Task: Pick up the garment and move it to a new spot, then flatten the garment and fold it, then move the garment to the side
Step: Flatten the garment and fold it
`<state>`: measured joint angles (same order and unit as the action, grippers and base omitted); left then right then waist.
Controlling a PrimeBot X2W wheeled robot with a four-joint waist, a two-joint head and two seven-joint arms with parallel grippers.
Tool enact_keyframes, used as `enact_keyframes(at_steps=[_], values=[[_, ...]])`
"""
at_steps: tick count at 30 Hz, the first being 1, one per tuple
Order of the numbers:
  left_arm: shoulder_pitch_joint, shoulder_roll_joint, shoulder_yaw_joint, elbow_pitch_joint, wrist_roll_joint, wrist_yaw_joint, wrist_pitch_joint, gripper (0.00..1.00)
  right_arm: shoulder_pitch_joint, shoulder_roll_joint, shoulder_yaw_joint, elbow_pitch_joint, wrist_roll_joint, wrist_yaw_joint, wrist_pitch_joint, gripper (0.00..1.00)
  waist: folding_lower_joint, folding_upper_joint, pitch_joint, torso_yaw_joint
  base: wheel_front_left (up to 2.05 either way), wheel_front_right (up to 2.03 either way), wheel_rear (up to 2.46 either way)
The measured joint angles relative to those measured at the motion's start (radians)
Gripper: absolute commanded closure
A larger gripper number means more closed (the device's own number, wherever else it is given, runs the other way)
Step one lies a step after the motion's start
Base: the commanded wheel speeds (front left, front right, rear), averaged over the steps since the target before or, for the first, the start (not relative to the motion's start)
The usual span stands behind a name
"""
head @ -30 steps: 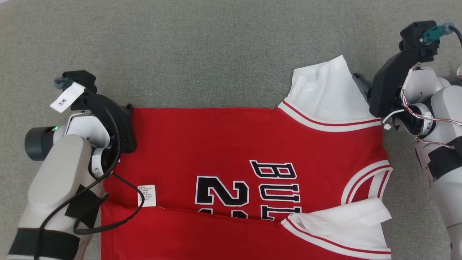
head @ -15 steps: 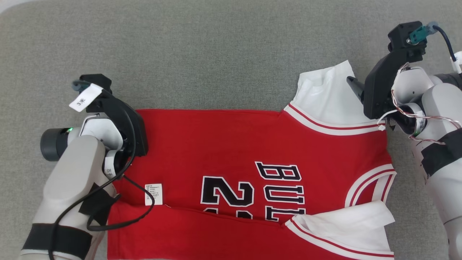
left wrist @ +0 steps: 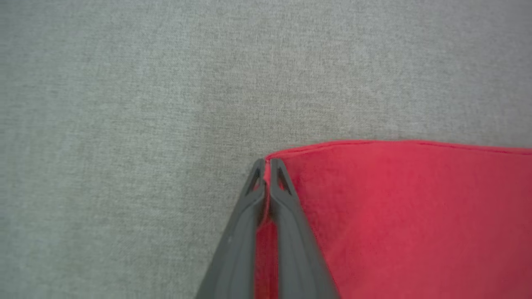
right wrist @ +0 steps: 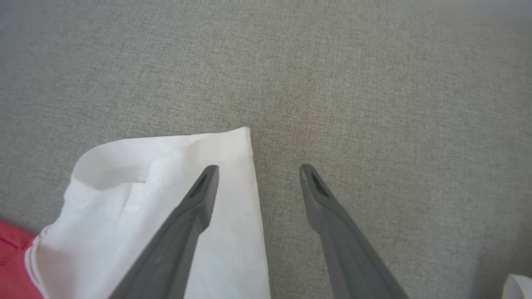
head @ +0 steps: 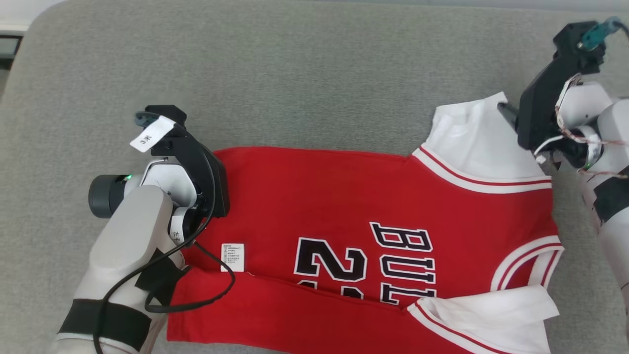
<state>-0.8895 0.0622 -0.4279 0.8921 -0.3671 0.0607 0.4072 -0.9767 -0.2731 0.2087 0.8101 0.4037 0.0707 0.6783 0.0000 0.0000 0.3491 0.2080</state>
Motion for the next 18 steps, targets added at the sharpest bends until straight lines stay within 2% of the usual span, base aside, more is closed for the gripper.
enact_keyframes(at_steps=[6, 9, 11, 12, 13, 14, 16, 18], values=[[-0.004, -0.007, -0.005, 0.001, 0.000, -0.001, -0.013, 1.00, -0.049, 0.001, -0.011, 0.023, 0.000, -0.024, 0.010, 0.01, -0.0001, 0.0000, 0.012, 0.028, 0.00, 0.00, 0.00], [-0.023, -0.012, -0.005, 0.007, -0.002, -0.009, -0.021, 1.00, -0.051, 0.006, -0.004, 0.052, -0.001, -0.035, 0.023, 0.12, 0.0000, -0.0001, 0.028, 0.038, 0.00, 0.00, 0.00], [-0.027, -0.015, -0.005, 0.011, -0.002, -0.009, -0.024, 1.00, -0.051, 0.012, -0.003, 0.067, -0.001, -0.037, 0.028, 0.32, 0.0000, 0.0000, 0.035, 0.041, 0.00, 0.00, 0.00], [-0.028, -0.017, -0.005, 0.015, -0.003, -0.009, -0.031, 1.00, -0.051, 0.015, -0.002, 0.072, -0.001, -0.037, 0.029, 0.37, 0.0000, 0.0000, 0.036, 0.043, 0.00, 0.00, 0.00], [-0.030, -0.019, -0.005, 0.020, -0.003, -0.009, -0.031, 1.00, -0.051, 0.017, -0.002, 0.076, -0.001, -0.041, 0.030, 0.56, 0.0000, 0.0000, 0.037, 0.043, 0.00, 0.00, 0.00], [-0.030, -0.019, -0.005, 0.020, -0.003, -0.009, -0.031, 1.00, -0.051, 0.017, -0.002, 0.076, -0.001, -0.041, 0.030, 0.64, 0.0000, 0.0000, 0.037, 0.043, 0.00, 0.00, 0.00], [-0.039, -0.020, -0.005, 0.028, -0.003, -0.010, -0.032, 1.00, -0.053, 0.018, -0.001, 0.084, -0.001, -0.045, 0.030, 1.00, -0.0001, 0.0000, 0.038, 0.043, 0.00, 0.00, 0.00], [-0.041, -0.020, -0.005, 0.032, -0.003, -0.010, -0.039, 1.00, -0.055, 0.017, 0.001, 0.090, -0.001, -0.045, 0.030, 1.00, 0.0000, 0.0000, 0.039, 0.043, 0.00, 0.00, 0.00]])
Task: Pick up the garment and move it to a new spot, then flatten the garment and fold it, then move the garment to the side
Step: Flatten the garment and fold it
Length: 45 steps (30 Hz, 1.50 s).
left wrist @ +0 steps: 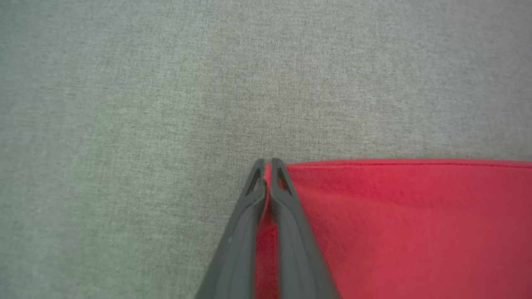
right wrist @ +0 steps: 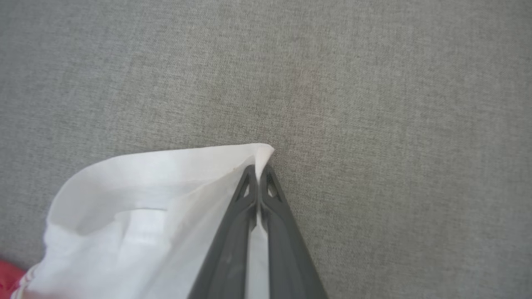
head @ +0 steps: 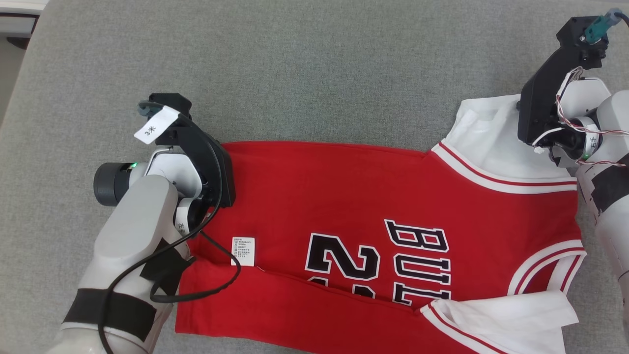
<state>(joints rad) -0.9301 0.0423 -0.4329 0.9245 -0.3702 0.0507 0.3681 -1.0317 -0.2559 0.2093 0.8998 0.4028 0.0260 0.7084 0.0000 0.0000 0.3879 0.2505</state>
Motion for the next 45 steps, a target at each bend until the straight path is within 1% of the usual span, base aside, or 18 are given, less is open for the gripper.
enact_keyframes(at_steps=[5, 12, 14, 15, 16, 19, 23, 25, 28, 37, 38, 40, 45], values=[[-0.001, 0.001, 0.003, 0.011, -0.001, -0.008, -0.028, 1.00, -0.005, 0.002, 0.002, 0.006, 0.000, 0.000, -0.027, 1.00, 0.0000, 0.0000, -0.005, -0.006, 0.00, 0.00, 0.00], [-0.004, 0.001, 0.007, 0.028, -0.007, -0.009, -0.087, 1.00, -0.015, 0.006, -0.023, 0.006, 0.001, -0.001, -0.129, 1.00, 0.0000, 0.0000, -0.026, -0.017, 0.00, 0.00, 0.00], [-0.005, 0.000, 0.007, 0.032, -0.007, -0.017, -0.106, 1.00, -0.013, 0.006, -0.029, 0.007, 0.001, 0.001, -0.160, 1.00, 0.0000, 0.0000, -0.037, -0.019, 0.00, 0.00, 0.00], [-0.005, 0.000, 0.007, 0.034, -0.007, -0.017, -0.116, 1.00, -0.009, 0.006, -0.030, 0.006, 0.002, 0.007, -0.177, 1.00, 0.0001, 0.0000, -0.043, -0.020, 0.00, 0.00, 0.00], [-0.005, 0.001, 0.006, 0.036, -0.007, -0.022, -0.125, 1.00, -0.001, 0.006, -0.030, 0.003, 0.002, 0.020, -0.194, 1.00, 0.0000, 0.0000, -0.050, -0.021, 0.00, 0.00, 0.00], [-0.002, 0.002, 0.010, 0.040, -0.010, -0.041, -0.155, 1.00, 0.030, 0.009, -0.037, -0.007, 0.016, 0.037, -0.246, 1.00, 0.0000, -0.0001, -0.072, -0.025, 0.00, 0.00, 0.00], [0.015, 0.015, 0.010, 0.049, -0.011, -0.053, -0.196, 1.00, 0.103, 0.019, -0.039, -0.030, 0.032, 0.063, -0.296, 1.00, 0.0000, 0.0000, -0.106, -0.032, 0.00, 0.00, 0.00], [0.037, 0.023, 0.009, 0.051, -0.015, -0.075, -0.216, 1.00, 0.149, 0.022, -0.037, -0.040, 0.039, 0.073, -0.318, 1.00, 0.0000, 0.0000, -0.125, -0.037, 0.00, 0.00, 0.00], [0.077, 0.022, 0.004, 0.055, -0.017, -0.088, -0.239, 1.00, 0.224, 0.009, -0.012, -0.087, 0.039, 0.089, -0.354, 1.00, 0.0000, 0.0000, -0.156, -0.045, 0.00, 0.00, 0.00], [0.165, 0.034, 0.001, 0.056, -0.019, -0.104, -0.295, 1.00, 0.441, -0.031, 0.064, -0.267, 0.035, 0.098, -0.452, 1.00, -0.0001, -0.0001, -0.241, -0.065, 0.00, 0.00, 0.00], [0.176, 0.039, 0.001, 0.057, -0.019, -0.105, -0.300, 1.00, 0.467, -0.039, 0.083, -0.295, 0.035, 0.099, -0.460, 1.00, -0.0002, -0.0001, -0.250, -0.068, 0.00, 0.00, 0.00], [0.196, 0.050, 0.002, 0.061, -0.021, -0.105, -0.311, 1.00, 0.517, -0.070, 0.160, -0.367, 0.034, 0.100, -0.474, 1.00, -0.0001, -0.0001, -0.266, -0.072, 0.00, 0.00, 0.00], [0.250, 0.061, 0.004, 0.068, -0.028, -0.113, -0.326, 1.00, 0.614, -0.114, 0.201, -0.467, 0.054, 0.100, -0.498, 1.00, -0.0002, -0.0001, -0.303, -0.086, 0.00, 0.00, 0.00]])
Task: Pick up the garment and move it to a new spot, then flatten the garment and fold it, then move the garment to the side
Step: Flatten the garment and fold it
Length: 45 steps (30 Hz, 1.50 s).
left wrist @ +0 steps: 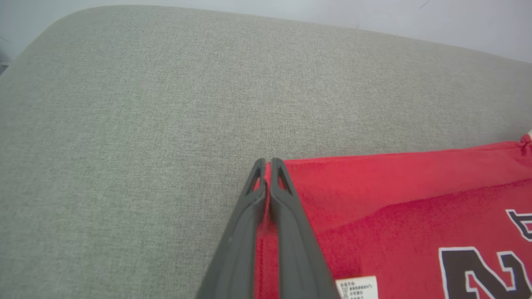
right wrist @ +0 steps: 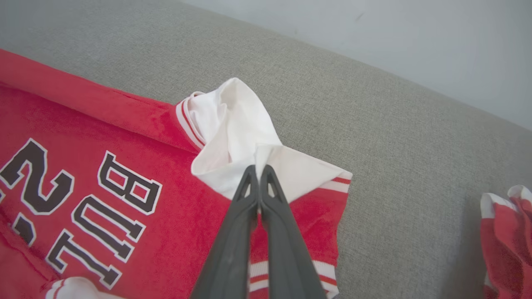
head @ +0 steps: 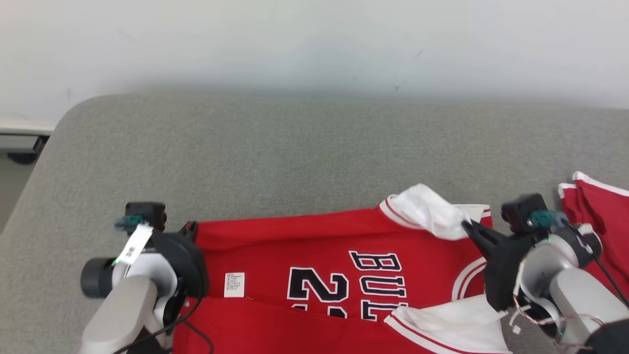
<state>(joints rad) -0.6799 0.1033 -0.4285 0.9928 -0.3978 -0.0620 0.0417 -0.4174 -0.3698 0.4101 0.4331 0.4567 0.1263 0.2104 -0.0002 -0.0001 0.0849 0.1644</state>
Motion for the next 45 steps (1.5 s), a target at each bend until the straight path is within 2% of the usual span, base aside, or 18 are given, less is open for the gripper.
enact_keyframes(at_steps=[4, 9, 14, 21, 26, 32, 39, 45], values=[[0.032, 0.019, 0.005, 0.009, -0.007, 0.000, -0.011, 1.00, 0.054, -0.037, 0.004, -0.048, 0.017, 0.000, -0.009, 1.00, 0.0001, 0.0000, -0.024, -0.016, 0.00, 0.00, 0.00], [0.052, 0.032, 0.019, 0.012, -0.009, 0.000, -0.037, 1.00, 0.038, -0.037, -0.057, -0.090, 0.035, 0.001, -0.039, 1.00, 0.0001, -0.0001, -0.042, -0.045, 0.00, 0.00, 0.00], [0.043, 0.022, 0.015, -0.006, -0.007, 0.001, -0.055, 1.00, -0.018, -0.038, -0.091, -0.122, 0.036, -0.006, -0.062, 1.00, 0.0002, 0.0000, -0.051, -0.073, 0.00, 0.00, 0.00], [0.035, 0.014, 0.007, -0.016, -0.006, 0.002, -0.088, 1.00, 0.042, -0.061, -0.080, -0.153, 0.036, -0.010, -0.061, 1.00, 0.0002, 0.0001, -0.046, -0.074, 0.00, 0.00, 0.00], [0.041, 0.039, 0.026, -0.014, -0.007, 0.011, -0.118, 1.00, 0.050, -0.052, -0.089, -0.135, 0.051, -0.012, -0.052, 1.00, 0.0001, 0.0001, -0.043, -0.082, 0.00, 0.00, 0.00], [0.009, 0.035, 0.039, -0.032, -0.007, 0.054, -0.141, 1.00, -0.072, -0.009, -0.121, -0.063, 0.081, -0.035, -0.042, 1.00, 0.0003, 0.0001, -0.017, -0.091, 0.00, 0.00, 0.00], [-0.034, -0.005, 0.019, -0.040, 0.000, 0.051, -0.154, 1.00, -0.093, -0.014, -0.123, -0.016, 0.081, -0.038, -0.042, 1.00, 0.0003, 0.0002, 0.014, -0.071, 0.00, 0.00, 0.00], [0.004, 0.003, 0.016, -0.023, 0.000, 0.034, -0.175, 1.00, -0.058, -0.018, -0.083, -0.019, 0.081, -0.026, -0.044, 1.00, 0.0004, 0.0002, 0.021, -0.042, 0.00, 0.00, 0.00]])
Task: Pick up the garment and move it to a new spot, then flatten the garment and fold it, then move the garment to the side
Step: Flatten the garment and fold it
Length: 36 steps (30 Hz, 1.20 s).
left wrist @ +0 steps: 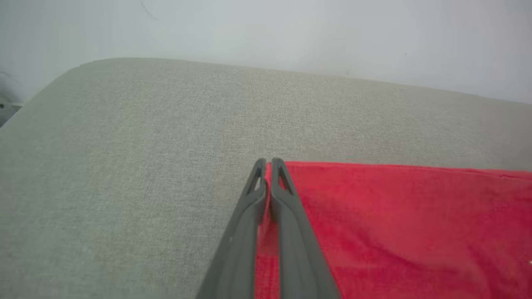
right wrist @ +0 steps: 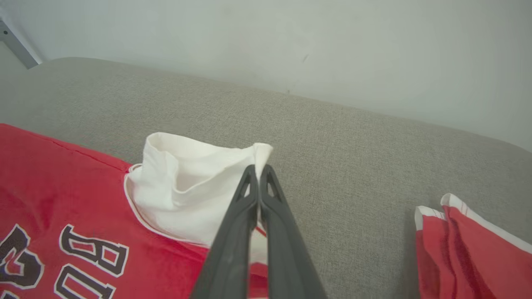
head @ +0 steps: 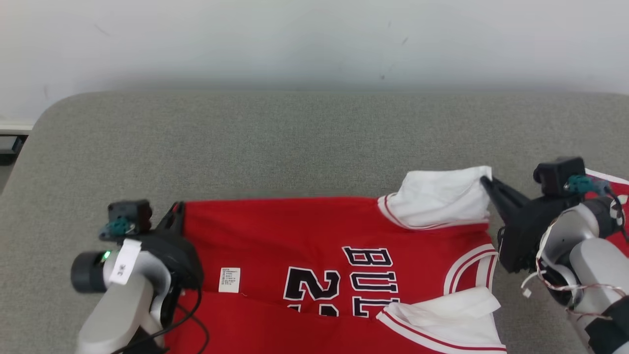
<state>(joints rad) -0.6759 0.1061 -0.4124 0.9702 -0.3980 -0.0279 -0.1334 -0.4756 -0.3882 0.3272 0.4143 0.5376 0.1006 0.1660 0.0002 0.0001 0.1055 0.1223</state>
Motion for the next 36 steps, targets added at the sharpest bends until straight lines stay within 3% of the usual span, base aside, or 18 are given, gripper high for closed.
enact_keyframes(at_steps=[4, 18, 36], values=[[0.053, 0.025, 0.011, 0.006, -0.006, 0.000, -0.028, 1.00, 0.040, -0.018, 0.032, -0.030, -0.001, 0.015, -0.010, 1.00, -0.0001, -0.0001, -0.015, -0.001, 0.00, 0.00, 0.00], [0.189, 0.035, 0.019, -0.021, -0.016, -0.008, -0.080, 1.00, 0.322, -0.130, 0.097, -0.248, -0.012, 0.023, -0.092, 1.00, -0.0002, -0.0001, -0.064, -0.022, 0.00, 0.00, 0.00], [0.277, 0.052, 0.040, -0.015, -0.043, 0.010, -0.092, 1.00, 0.535, -0.149, 0.088, -0.406, 0.051, 0.013, -0.103, 1.00, -0.0002, -0.0001, -0.079, -0.035, 0.00, 0.00, 0.00]])
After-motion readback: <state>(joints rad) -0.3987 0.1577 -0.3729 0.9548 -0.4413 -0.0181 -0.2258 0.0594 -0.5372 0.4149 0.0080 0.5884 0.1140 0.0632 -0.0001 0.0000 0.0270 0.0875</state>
